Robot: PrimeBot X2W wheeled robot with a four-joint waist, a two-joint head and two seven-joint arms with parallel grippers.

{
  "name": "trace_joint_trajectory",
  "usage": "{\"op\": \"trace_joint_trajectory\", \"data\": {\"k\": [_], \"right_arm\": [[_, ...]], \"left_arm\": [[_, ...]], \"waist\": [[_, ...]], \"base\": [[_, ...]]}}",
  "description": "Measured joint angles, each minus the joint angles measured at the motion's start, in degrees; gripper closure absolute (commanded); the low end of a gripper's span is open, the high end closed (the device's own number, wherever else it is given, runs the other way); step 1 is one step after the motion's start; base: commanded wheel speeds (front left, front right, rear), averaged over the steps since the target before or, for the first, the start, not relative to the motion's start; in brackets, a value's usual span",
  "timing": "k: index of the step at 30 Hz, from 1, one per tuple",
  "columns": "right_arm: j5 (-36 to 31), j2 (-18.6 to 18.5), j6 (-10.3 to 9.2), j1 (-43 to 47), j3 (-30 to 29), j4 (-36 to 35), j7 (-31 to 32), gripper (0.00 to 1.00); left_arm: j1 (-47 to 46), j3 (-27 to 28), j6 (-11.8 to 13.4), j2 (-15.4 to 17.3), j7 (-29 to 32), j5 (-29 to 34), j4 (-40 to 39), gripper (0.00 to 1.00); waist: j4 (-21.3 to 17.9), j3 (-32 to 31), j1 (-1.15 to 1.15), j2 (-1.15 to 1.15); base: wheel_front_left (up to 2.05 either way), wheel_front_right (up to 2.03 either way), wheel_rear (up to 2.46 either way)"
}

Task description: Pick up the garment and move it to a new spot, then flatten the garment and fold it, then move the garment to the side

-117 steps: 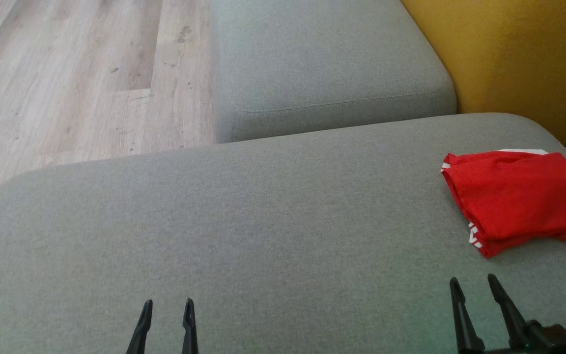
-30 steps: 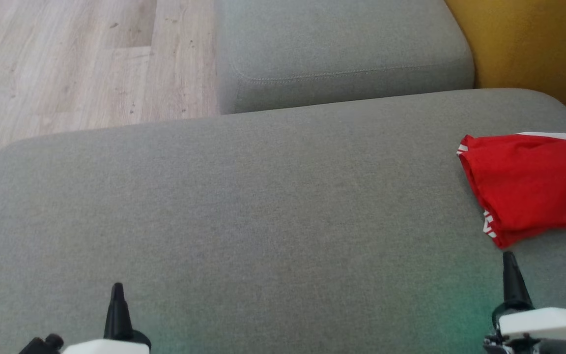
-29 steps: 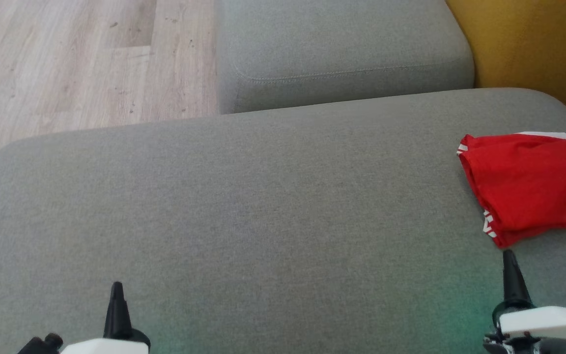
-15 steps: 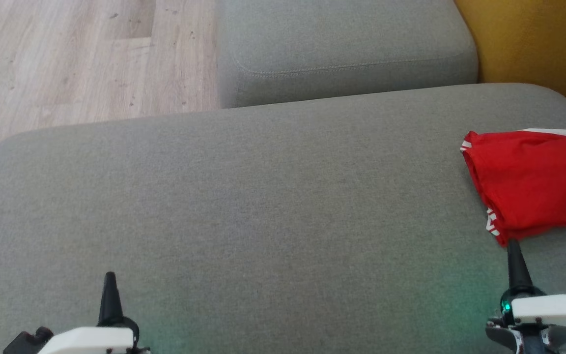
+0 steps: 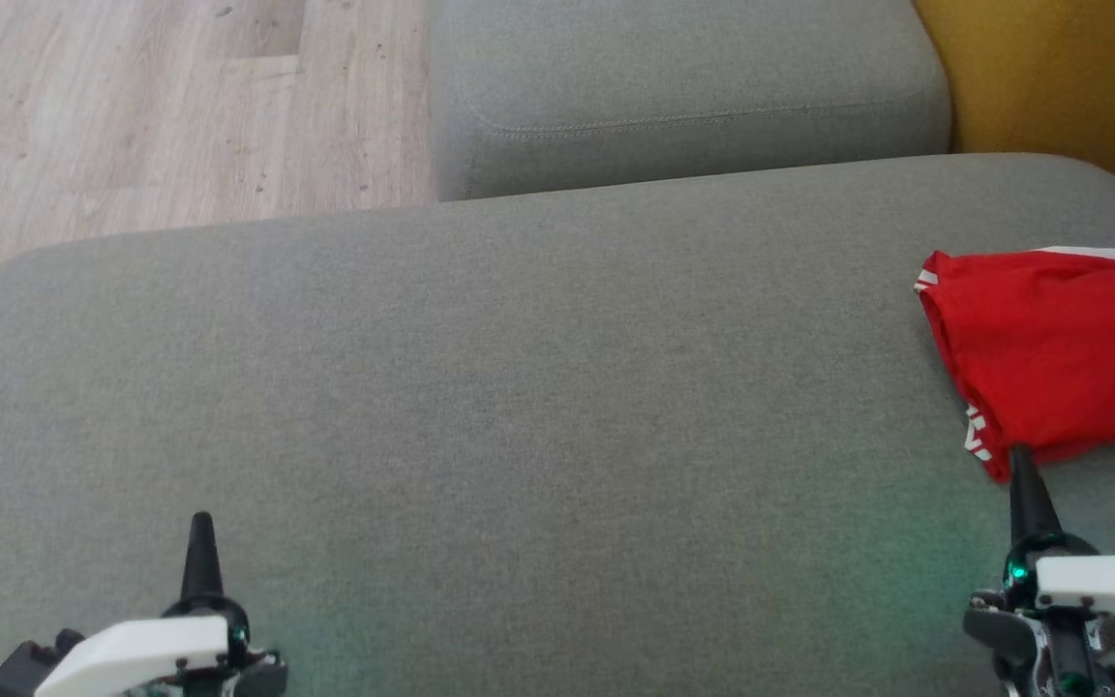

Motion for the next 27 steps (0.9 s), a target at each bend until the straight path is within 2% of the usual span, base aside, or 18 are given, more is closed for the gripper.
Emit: {"op": "trace_joint_trajectory", "data": {"k": [22,27], "right_arm": [[13.6,0.4,0.0,-3.1,-1.9,0.3,3.4,1.0],[13.7,0.4,0.0,-3.8,-2.0,0.3,3.4,1.0]], "left_arm": [[-4.3,3.3,-2.0,-0.1,3.5,-13.4,1.6,1.0],[-4.7,3.4,-2.0,-0.2,3.5,-13.4,1.7,1.0]], "waist": [[0.4,1.5,0.0,0.0],[0.4,1.5,0.0,0.0]], "base": [[0.0,0.0,0.0],[0.0,0.0,0.0]]}}
